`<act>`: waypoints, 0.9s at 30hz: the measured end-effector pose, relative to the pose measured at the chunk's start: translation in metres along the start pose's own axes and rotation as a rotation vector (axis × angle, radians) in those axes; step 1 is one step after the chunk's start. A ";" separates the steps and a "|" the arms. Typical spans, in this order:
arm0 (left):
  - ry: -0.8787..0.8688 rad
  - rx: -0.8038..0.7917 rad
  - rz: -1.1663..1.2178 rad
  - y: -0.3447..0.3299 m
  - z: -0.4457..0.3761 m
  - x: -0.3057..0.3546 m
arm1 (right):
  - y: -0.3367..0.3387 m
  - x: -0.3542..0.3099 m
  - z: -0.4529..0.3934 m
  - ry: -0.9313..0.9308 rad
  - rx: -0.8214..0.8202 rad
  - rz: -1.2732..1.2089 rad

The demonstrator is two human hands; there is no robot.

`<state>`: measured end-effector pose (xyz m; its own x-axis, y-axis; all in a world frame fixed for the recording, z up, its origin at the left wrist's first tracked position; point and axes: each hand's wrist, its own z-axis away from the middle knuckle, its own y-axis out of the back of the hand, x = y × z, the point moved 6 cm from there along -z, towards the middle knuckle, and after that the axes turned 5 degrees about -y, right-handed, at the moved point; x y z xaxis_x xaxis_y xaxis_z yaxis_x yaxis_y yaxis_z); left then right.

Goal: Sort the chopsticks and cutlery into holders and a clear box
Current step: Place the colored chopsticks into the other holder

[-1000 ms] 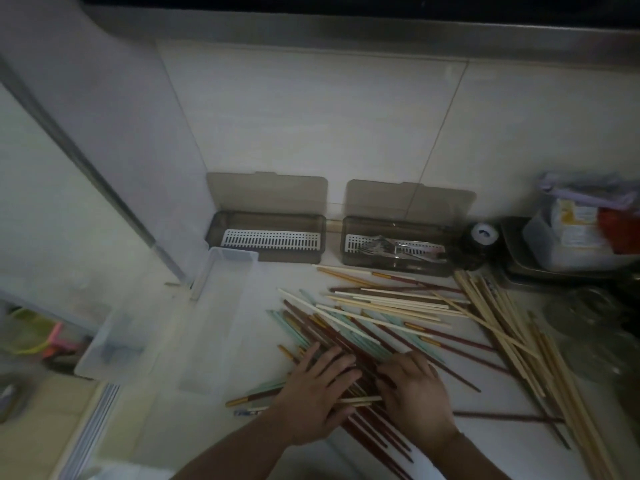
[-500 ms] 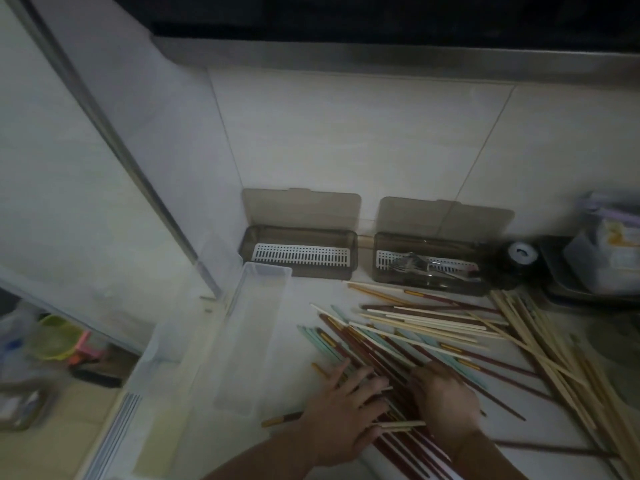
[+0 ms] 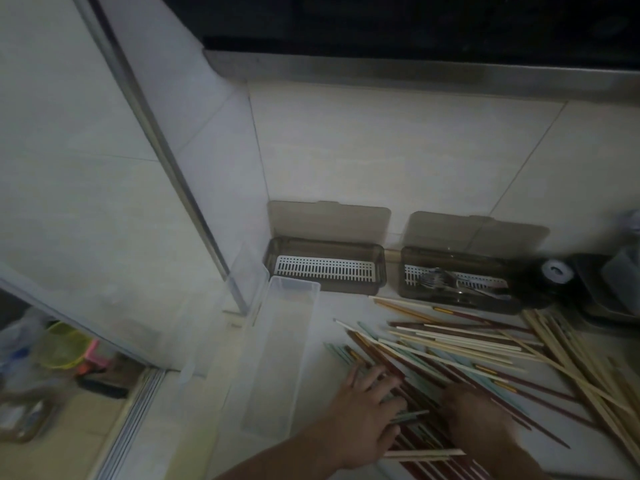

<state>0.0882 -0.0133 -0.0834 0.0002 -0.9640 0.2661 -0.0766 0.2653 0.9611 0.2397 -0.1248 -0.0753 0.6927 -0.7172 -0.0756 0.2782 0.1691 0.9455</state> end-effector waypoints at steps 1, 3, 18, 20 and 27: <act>0.005 0.015 0.014 0.003 -0.001 -0.001 | 0.005 -0.001 0.000 0.009 0.002 0.002; 0.047 0.051 0.055 0.013 -0.004 -0.006 | 0.025 -0.001 0.000 -0.010 0.049 0.028; 0.286 0.459 0.501 0.073 -0.015 -0.042 | 0.124 -0.088 -0.005 0.316 0.609 -0.053; 0.295 0.467 0.442 0.070 -0.011 -0.048 | 0.125 -0.092 -0.006 0.320 0.590 -0.276; 0.053 0.052 0.080 0.024 -0.012 -0.038 | 0.084 -0.065 -0.039 0.156 0.488 -0.651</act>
<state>0.0981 0.0295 -0.0696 0.0449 -0.9371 0.3463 -0.1297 0.3382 0.9321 0.2434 -0.0375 -0.0029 0.5874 -0.4621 -0.6644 0.3603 -0.5858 0.7260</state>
